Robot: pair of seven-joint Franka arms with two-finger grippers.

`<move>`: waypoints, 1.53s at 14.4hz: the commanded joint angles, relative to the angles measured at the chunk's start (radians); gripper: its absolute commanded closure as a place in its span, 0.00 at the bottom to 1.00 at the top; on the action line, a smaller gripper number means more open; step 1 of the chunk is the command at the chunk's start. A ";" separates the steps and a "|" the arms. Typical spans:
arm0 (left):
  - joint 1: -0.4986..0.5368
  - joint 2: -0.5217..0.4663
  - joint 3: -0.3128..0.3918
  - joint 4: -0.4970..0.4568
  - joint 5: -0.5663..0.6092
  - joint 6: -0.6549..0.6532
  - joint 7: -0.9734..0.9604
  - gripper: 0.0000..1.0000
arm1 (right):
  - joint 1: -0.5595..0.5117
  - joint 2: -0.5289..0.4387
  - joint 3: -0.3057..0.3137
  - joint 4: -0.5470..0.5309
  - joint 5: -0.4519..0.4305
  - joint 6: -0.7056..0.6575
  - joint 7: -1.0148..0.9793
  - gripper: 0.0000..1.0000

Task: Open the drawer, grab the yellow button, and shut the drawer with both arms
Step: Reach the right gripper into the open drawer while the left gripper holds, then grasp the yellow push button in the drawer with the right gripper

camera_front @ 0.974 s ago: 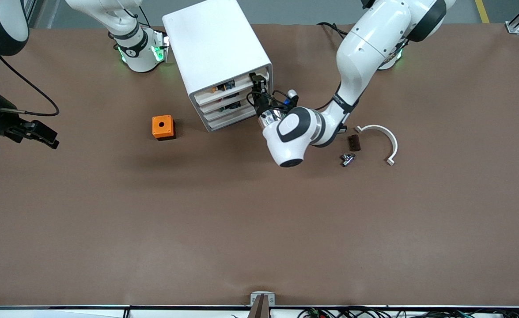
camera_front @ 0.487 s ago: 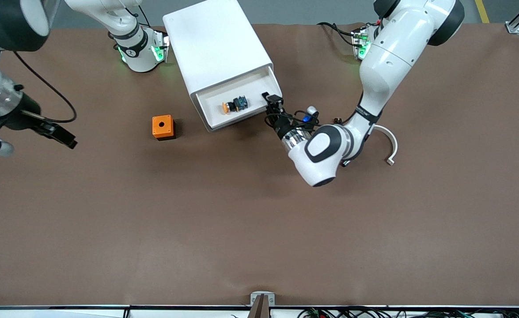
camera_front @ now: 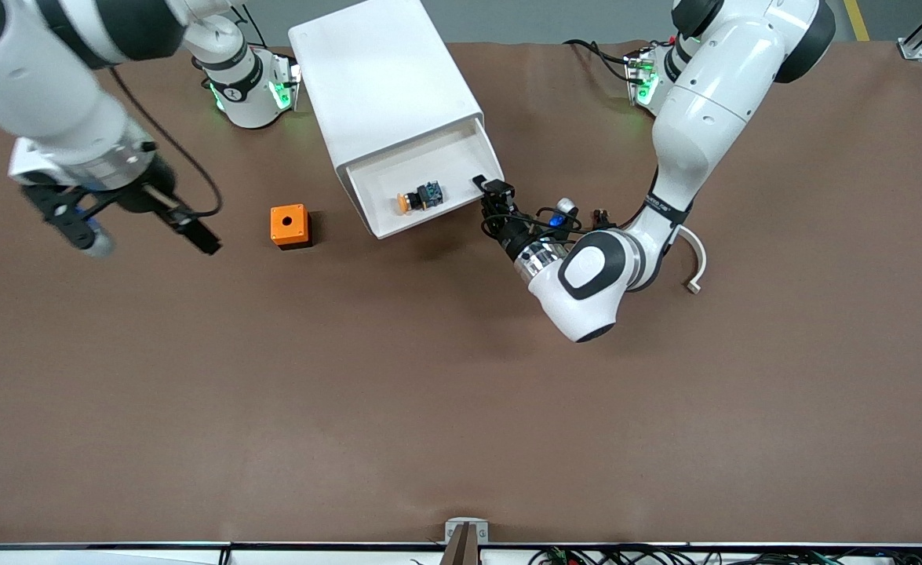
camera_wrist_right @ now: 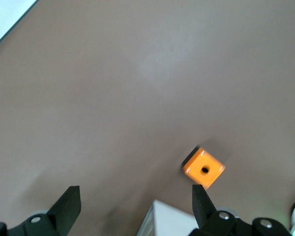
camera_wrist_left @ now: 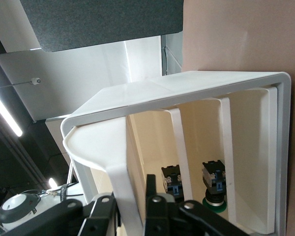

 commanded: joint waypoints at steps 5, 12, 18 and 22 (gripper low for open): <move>0.015 0.005 0.004 0.080 -0.001 0.020 0.123 0.00 | 0.187 0.019 -0.010 -0.006 0.013 0.051 0.327 0.00; 0.033 0.002 0.069 0.204 0.128 0.020 0.483 0.00 | 0.362 0.093 -0.011 -0.032 -0.052 0.114 0.576 0.00; 0.029 -0.050 0.079 0.237 0.298 0.073 0.818 0.00 | 0.451 0.096 -0.011 -0.141 -0.106 0.253 0.688 0.00; -0.002 -0.099 0.069 0.235 0.463 0.243 0.952 0.00 | 0.504 0.099 -0.011 -0.208 -0.109 0.314 0.755 0.00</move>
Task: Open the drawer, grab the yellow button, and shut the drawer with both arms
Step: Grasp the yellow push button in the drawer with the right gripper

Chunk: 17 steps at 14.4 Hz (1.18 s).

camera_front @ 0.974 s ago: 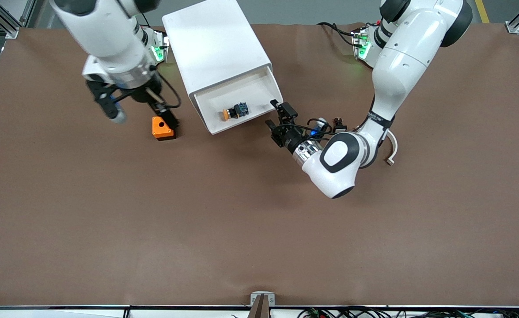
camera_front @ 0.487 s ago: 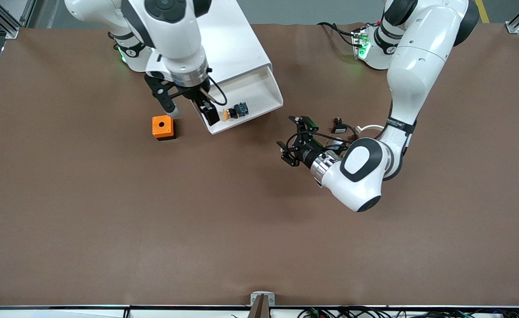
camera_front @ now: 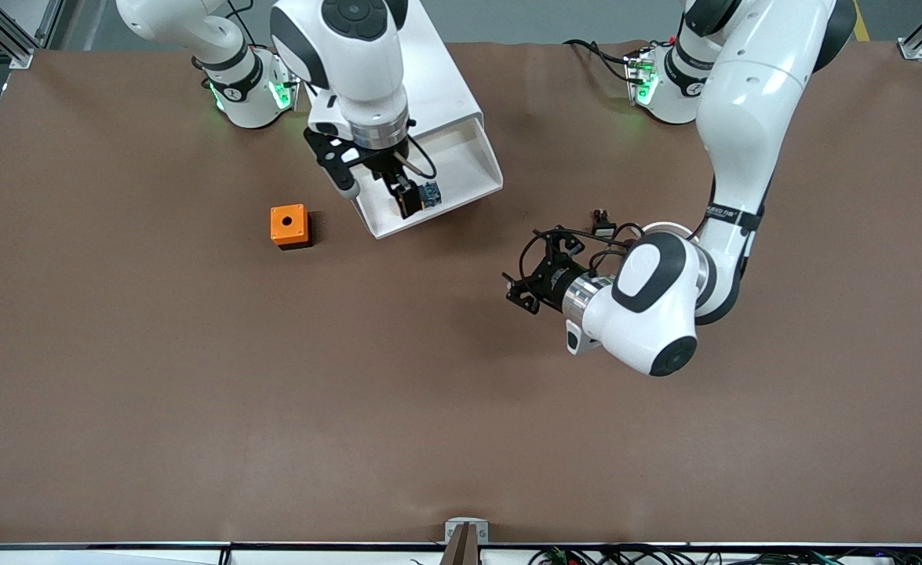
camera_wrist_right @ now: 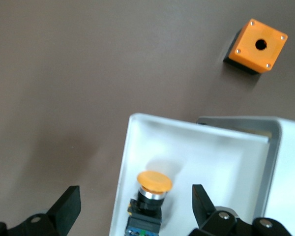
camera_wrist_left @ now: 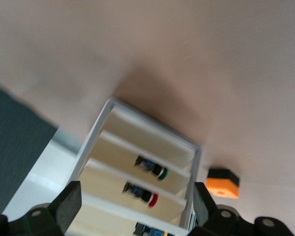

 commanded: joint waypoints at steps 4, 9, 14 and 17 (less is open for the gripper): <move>-0.080 -0.069 -0.004 -0.015 0.257 0.215 0.094 0.00 | 0.073 0.036 -0.011 -0.071 -0.092 0.109 0.153 0.00; -0.132 -0.074 -0.004 -0.015 0.432 0.270 0.096 0.00 | 0.087 0.055 -0.009 -0.066 -0.094 0.121 0.165 0.50; -0.170 -0.074 -0.004 -0.016 0.527 0.293 0.103 0.00 | 0.085 0.053 -0.011 -0.054 -0.112 0.103 0.144 1.00; -0.201 -0.076 -0.004 -0.015 0.578 0.293 0.096 0.00 | 0.067 0.050 -0.017 -0.017 -0.112 0.066 0.087 1.00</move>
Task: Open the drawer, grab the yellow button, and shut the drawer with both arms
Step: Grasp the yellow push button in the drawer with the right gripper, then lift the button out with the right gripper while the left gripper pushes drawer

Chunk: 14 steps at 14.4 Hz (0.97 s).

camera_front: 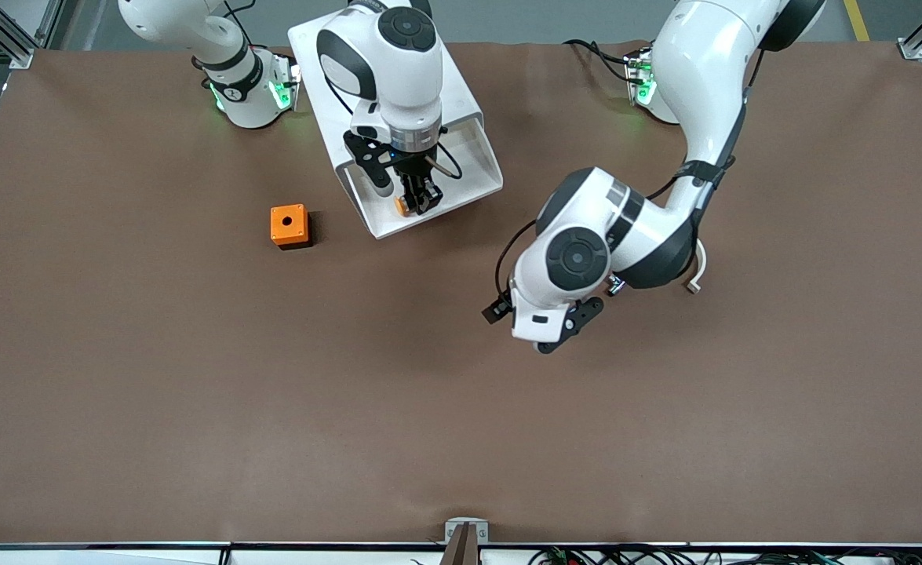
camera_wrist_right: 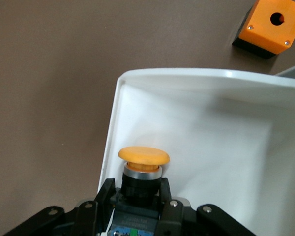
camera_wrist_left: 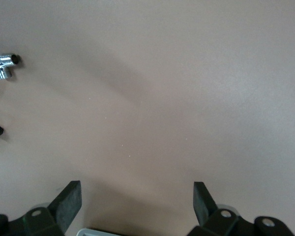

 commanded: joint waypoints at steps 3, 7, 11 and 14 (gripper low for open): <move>-0.038 -0.041 0.004 -0.021 0.055 0.010 0.004 0.00 | -0.072 -0.026 -0.011 0.080 -0.011 -0.104 -0.150 1.00; -0.082 -0.088 0.001 -0.038 0.060 0.004 -0.004 0.00 | -0.186 -0.075 -0.011 0.087 0.019 -0.117 -0.367 1.00; -0.141 -0.096 0.001 -0.041 0.062 0.000 0.001 0.00 | -0.345 -0.103 -0.012 0.113 0.093 -0.182 -0.703 1.00; -0.176 -0.096 0.001 -0.067 0.062 0.009 0.005 0.00 | -0.485 -0.104 -0.012 0.121 0.127 -0.233 -0.999 1.00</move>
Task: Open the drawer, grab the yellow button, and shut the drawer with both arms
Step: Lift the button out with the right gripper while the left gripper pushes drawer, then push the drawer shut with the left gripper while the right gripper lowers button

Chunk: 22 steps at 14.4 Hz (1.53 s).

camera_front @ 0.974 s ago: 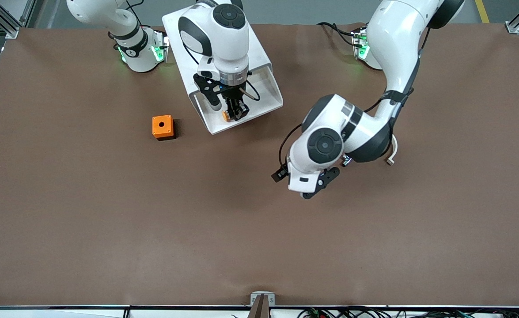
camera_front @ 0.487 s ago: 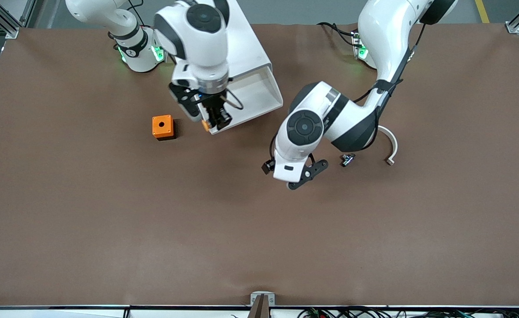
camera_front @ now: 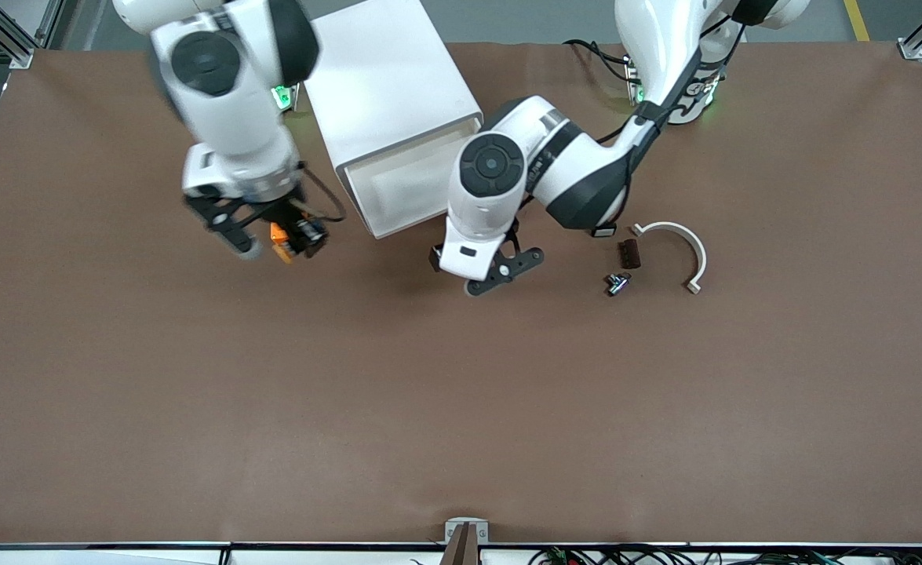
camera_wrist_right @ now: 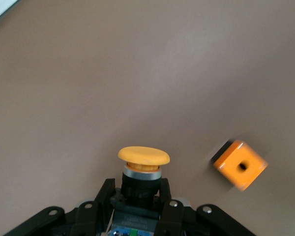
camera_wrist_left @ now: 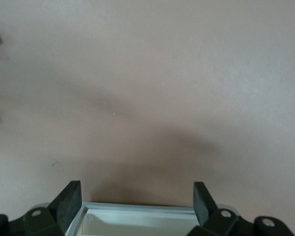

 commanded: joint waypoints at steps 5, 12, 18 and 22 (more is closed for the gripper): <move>-0.072 -0.024 -0.007 -0.080 0.020 0.035 0.013 0.00 | -0.294 0.002 0.017 0.005 0.029 -0.016 -0.571 1.00; -0.097 -0.018 -0.056 -0.101 -0.026 0.034 -0.007 0.00 | -0.517 0.085 0.017 -0.009 0.063 0.080 -1.080 1.00; -0.104 -0.013 -0.074 -0.120 -0.180 0.034 -0.010 0.00 | -0.638 0.234 0.017 -0.036 0.080 0.254 -1.317 1.00; -0.104 -0.009 -0.074 -0.134 -0.297 0.032 -0.010 0.00 | -0.677 0.344 0.017 -0.041 0.078 0.373 -1.397 1.00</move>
